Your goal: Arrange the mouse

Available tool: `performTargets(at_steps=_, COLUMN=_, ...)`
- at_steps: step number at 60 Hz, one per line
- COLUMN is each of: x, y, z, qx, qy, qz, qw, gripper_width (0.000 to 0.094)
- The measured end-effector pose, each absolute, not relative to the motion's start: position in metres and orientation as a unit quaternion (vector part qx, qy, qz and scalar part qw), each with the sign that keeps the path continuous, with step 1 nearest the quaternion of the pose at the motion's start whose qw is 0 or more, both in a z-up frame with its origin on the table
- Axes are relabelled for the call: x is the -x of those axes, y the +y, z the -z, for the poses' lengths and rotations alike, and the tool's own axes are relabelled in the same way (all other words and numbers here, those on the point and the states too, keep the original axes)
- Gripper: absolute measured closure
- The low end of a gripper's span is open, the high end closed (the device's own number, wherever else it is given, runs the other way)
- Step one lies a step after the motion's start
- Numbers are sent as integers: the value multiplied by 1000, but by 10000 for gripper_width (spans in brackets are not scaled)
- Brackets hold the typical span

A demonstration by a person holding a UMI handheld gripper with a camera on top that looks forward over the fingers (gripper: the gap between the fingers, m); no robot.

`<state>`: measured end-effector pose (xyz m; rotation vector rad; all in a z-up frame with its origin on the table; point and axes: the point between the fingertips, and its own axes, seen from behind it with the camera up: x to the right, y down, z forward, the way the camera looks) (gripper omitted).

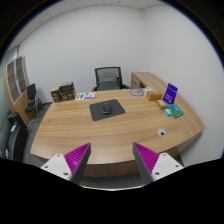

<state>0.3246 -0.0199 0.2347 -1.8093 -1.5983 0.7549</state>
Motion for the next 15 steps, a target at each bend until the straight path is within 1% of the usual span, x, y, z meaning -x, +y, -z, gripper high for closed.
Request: performTargets(at_steps=15, x=-333, y=-21, z=-241, qx=677, qy=-605, qz=-286, qw=307, gripper_width=67)
